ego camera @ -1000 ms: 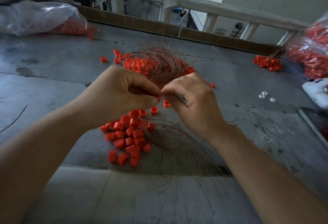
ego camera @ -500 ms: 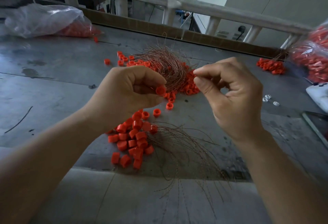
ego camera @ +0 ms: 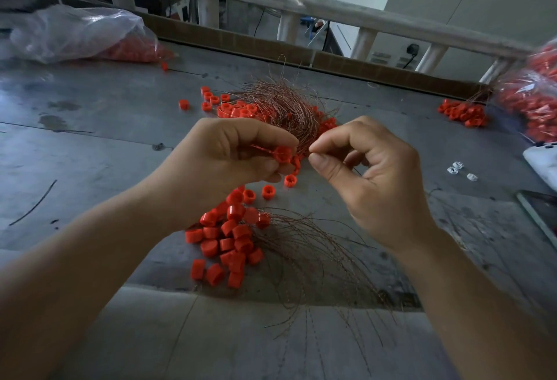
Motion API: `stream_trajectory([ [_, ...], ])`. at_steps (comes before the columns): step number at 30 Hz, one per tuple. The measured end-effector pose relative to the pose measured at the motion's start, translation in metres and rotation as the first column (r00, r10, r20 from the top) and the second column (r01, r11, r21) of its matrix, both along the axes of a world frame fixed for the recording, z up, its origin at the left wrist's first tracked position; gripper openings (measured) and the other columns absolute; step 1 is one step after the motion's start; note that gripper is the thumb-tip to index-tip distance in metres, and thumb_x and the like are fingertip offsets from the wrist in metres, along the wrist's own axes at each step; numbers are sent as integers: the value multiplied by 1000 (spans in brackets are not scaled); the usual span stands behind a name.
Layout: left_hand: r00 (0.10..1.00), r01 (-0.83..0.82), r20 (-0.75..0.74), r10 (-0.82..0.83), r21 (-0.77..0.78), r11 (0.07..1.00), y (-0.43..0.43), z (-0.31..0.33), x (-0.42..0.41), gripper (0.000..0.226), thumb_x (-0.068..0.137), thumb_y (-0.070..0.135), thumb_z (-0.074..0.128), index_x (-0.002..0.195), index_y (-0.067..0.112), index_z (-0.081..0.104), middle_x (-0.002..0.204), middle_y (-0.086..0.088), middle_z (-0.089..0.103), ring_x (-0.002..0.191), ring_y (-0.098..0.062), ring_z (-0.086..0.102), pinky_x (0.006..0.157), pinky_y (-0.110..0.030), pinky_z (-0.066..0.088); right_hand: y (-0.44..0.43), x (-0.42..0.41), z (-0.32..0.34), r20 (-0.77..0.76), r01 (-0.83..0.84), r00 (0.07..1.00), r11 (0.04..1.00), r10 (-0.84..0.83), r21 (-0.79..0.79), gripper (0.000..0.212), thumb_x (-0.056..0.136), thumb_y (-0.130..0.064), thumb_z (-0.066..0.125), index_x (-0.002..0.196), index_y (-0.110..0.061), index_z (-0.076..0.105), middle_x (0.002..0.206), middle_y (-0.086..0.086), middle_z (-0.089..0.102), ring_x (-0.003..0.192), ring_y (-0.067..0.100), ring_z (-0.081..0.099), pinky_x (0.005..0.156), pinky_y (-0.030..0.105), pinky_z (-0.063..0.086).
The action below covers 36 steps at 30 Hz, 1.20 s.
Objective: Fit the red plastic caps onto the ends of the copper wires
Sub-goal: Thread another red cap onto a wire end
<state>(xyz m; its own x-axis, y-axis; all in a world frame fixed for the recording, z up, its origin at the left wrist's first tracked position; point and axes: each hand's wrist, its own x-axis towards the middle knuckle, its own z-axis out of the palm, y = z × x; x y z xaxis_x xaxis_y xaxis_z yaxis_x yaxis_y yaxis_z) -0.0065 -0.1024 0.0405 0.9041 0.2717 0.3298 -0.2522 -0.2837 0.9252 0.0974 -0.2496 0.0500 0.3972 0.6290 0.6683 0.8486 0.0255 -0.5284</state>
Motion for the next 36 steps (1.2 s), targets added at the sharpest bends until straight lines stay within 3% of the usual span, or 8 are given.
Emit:
stream_trajectory([
  [7, 999, 41, -11, -41, -11, 999, 1, -2, -1, 32, 60, 25, 66, 90, 33, 71, 85, 11, 72, 77, -2, 67, 70, -10, 49, 2, -3, 2, -69, -33, 997, 999, 31, -35, 21, 76, -9, 64, 76, -28, 56, 76, -8, 59, 72, 5, 57, 59, 10, 42],
  [13, 998, 53, 24, -51, -48, 997, 0, 0, -1, 28, 63, 16, 64, 90, 20, 65, 81, 9, 72, 77, -5, 68, 68, -12, 50, 2, -5, 1, -67, -49, 997, 995, 43, -83, 14, 76, -9, 65, 76, -22, 59, 73, -7, 59, 70, 6, 55, 60, 10, 41],
  [20, 996, 88, 31, -86, -74, 993, 1, 1, -2, 28, 65, 15, 69, 92, 21, 67, 82, 9, 73, 76, -2, 68, 68, -10, 49, 2, -5, 2, -98, -21, 995, 996, 12, -90, 11, 75, -11, 64, 74, -21, 59, 71, -9, 58, 69, 6, 55, 59, 9, 39],
  [36, 998, 70, 11, -69, -61, 996, 4, -1, -3, 36, 69, 13, 59, 99, 31, 67, 88, 9, 73, 82, -4, 68, 73, -12, 50, 0, -5, 4, -126, 6, 992, 994, -20, -114, 13, 74, -14, 63, 72, -26, 58, 71, -6, 59, 67, 4, 53, 58, 9, 39],
])
